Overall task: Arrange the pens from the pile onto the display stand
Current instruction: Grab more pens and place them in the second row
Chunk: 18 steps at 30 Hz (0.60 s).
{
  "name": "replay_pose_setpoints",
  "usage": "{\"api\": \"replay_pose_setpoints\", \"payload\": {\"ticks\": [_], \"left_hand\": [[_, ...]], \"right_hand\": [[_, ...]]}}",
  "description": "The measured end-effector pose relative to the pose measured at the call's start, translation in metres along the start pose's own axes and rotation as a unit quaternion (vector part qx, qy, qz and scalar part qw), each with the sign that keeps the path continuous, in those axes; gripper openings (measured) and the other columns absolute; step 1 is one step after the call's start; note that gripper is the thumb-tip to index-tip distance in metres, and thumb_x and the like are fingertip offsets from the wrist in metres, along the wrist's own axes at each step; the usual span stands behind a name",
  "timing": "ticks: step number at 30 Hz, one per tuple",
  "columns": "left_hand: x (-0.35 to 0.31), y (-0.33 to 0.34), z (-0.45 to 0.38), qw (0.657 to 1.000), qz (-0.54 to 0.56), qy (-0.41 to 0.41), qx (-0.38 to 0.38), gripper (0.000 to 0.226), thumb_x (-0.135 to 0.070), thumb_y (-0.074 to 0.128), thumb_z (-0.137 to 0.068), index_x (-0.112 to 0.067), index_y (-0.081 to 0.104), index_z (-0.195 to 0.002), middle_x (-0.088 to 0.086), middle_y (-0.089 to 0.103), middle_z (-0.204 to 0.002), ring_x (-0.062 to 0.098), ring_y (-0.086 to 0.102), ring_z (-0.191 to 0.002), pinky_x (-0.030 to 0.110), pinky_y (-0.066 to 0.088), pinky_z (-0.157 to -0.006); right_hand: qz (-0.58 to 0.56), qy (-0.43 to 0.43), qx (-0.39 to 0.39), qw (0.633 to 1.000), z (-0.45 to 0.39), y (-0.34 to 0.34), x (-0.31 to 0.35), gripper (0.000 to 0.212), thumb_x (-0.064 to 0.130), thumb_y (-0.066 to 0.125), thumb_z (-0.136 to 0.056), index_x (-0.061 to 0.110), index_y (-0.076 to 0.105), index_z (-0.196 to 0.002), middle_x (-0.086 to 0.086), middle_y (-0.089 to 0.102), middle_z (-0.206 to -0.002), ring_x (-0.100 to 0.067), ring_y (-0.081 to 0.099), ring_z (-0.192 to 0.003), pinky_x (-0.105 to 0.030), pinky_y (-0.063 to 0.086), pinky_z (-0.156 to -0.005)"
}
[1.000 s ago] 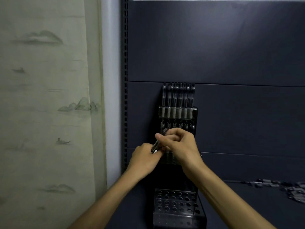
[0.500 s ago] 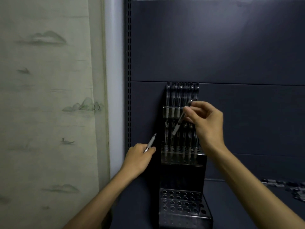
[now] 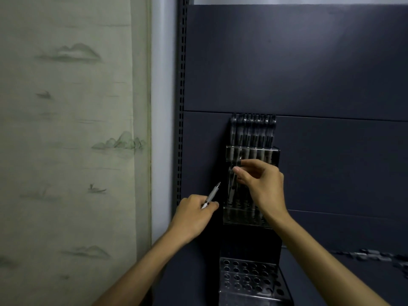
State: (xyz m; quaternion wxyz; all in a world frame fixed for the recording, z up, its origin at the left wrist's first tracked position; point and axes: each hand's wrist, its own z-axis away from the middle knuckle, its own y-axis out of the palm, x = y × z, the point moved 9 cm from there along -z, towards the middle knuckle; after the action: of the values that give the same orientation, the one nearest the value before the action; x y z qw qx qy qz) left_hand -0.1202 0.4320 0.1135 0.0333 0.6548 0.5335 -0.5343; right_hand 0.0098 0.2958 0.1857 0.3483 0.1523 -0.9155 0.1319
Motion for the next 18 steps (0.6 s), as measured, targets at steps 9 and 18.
{"api": "replay_pose_setpoints", "payload": {"ticks": [9,18], "left_hand": [[0.000,0.003,0.001,1.000,0.003,0.000,0.003,0.052,-0.029,0.063,-0.093,-0.020,0.035,-0.051,-0.012,0.036,-0.039,0.006,0.035,-0.040,0.021,0.025,-0.042],[-0.002,0.005,0.001,1.000,0.006,0.003,0.005,0.050,-0.029,0.063,-0.093,-0.021,0.039,-0.051,-0.012,0.038,-0.039,0.006,0.037,-0.040,0.020,0.027,-0.043]], "right_hand": [[0.079,-0.033,-0.010,0.996,-0.004,0.001,0.008,0.027,0.032,0.080,-0.083,0.015,0.076,-0.103,0.009,0.075,-0.083,-0.002,0.071,-0.078,-0.032,0.061,-0.079],[0.151,-0.014,0.040,0.988,0.015,0.016,-0.014,0.025,0.034,0.079,-0.084,0.016,0.077,-0.101,0.011,0.074,-0.082,0.004,0.067,-0.077,-0.012,0.053,-0.071]]}}
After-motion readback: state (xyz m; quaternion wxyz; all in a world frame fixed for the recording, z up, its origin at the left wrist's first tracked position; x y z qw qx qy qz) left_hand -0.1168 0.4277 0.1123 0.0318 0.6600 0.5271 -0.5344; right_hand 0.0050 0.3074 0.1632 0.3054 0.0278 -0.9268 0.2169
